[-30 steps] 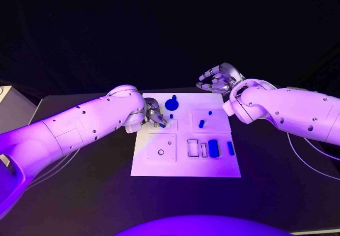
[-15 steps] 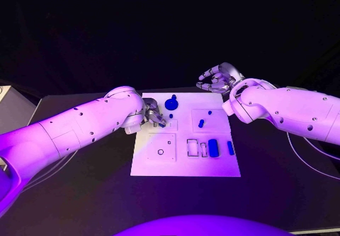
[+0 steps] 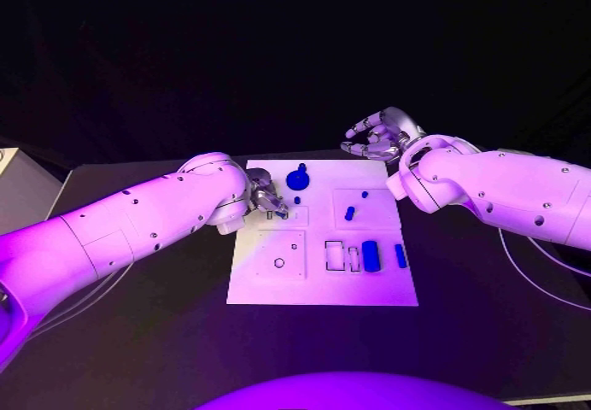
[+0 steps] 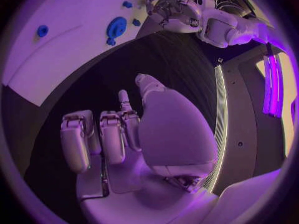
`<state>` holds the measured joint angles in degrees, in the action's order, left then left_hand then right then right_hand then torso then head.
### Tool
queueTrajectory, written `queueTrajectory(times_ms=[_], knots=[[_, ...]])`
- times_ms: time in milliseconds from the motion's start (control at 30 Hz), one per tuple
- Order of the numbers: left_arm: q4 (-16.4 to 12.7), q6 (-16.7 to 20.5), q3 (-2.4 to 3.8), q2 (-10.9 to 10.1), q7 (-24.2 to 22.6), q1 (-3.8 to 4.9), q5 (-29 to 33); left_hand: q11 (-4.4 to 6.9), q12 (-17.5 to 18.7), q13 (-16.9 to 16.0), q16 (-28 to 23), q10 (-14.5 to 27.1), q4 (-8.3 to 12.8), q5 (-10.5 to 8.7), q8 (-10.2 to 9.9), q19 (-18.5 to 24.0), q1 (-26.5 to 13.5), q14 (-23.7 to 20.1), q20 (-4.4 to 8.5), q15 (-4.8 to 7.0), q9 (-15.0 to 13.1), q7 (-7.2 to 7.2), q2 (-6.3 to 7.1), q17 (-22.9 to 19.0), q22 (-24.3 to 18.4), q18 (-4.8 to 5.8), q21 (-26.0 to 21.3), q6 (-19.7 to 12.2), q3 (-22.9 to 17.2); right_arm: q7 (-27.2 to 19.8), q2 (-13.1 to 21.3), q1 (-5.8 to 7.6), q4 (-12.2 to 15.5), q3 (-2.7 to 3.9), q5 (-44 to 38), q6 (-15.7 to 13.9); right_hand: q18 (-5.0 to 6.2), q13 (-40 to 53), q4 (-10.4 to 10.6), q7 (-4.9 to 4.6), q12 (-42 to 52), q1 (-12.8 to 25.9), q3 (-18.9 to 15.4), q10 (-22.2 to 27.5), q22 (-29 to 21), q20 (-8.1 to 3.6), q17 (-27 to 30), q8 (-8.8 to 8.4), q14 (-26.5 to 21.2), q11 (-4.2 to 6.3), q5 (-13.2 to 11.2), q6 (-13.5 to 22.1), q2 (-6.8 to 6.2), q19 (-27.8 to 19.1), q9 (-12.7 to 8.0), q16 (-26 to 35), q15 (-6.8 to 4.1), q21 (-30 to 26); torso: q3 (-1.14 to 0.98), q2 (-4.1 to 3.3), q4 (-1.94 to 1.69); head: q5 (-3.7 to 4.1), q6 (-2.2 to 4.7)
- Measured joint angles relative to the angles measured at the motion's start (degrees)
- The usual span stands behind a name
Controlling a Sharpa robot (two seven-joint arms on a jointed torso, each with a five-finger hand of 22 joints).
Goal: Assemble the parts on the task board
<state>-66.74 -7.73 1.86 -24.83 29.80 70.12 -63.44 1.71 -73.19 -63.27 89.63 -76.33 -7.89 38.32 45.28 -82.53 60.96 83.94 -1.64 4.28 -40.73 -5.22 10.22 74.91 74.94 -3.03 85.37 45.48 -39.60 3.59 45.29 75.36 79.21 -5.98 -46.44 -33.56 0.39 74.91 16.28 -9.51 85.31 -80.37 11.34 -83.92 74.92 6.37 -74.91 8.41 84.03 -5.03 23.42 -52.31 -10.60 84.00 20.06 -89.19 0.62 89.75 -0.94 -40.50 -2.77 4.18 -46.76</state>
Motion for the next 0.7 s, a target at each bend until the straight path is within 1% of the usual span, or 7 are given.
queueTrajectory(times_ms=[333, 700], knots=[[-0.6, 1.95, 0.02, -0.19, -0.01, -0.16, 0.0, -0.01, 0.0, -0.09, 0.0, 0.01, 0.0, -0.01, -0.01, 0.0, 0.0, 0.0, 0.0, 0.0, 0.0, 0.0, 0.0, 0.0, -0.01, 0.0, 0.0, 0.0, 0.0, 0.0, -0.06, 0.0, -0.04, 0.0, 0.0, 0.0, 0.0, 0.0, 0.0, 0.0, 0.0, -0.02, 0.0, 0.0, -0.01, 0.0, 0.0, 0.0, 0.0, 0.0, 0.0, 0.0, 0.02, 0.0, 0.0, 0.0, 0.0, 0.0, 0.0, -0.04, -0.02, -0.04, -0.24], [-0.3, 2.32, -0.01, 0.31, -0.05, -0.46, 0.07, -0.02, 0.0, -0.26, 0.0, 0.01, 0.0, -0.03, -0.06, 0.0, 0.0, 0.0, 0.0, 0.0, 0.0, 0.0, 0.0, 0.0, -0.01, 0.0, 0.0, 0.0, 0.0, 0.0, -0.09, 0.0, -0.05, 0.01, 0.0, 0.01, 0.0, 0.0, 0.0, 0.0, 0.0, -0.02, 0.0, 0.0, -0.01, 0.0, 0.0, 0.0, 0.0, 0.0, 0.0, 0.0, 0.02, 0.0, -0.01, 0.0, 0.0, 0.0, 0.0, -0.07, 0.03, 0.13, -0.55]])
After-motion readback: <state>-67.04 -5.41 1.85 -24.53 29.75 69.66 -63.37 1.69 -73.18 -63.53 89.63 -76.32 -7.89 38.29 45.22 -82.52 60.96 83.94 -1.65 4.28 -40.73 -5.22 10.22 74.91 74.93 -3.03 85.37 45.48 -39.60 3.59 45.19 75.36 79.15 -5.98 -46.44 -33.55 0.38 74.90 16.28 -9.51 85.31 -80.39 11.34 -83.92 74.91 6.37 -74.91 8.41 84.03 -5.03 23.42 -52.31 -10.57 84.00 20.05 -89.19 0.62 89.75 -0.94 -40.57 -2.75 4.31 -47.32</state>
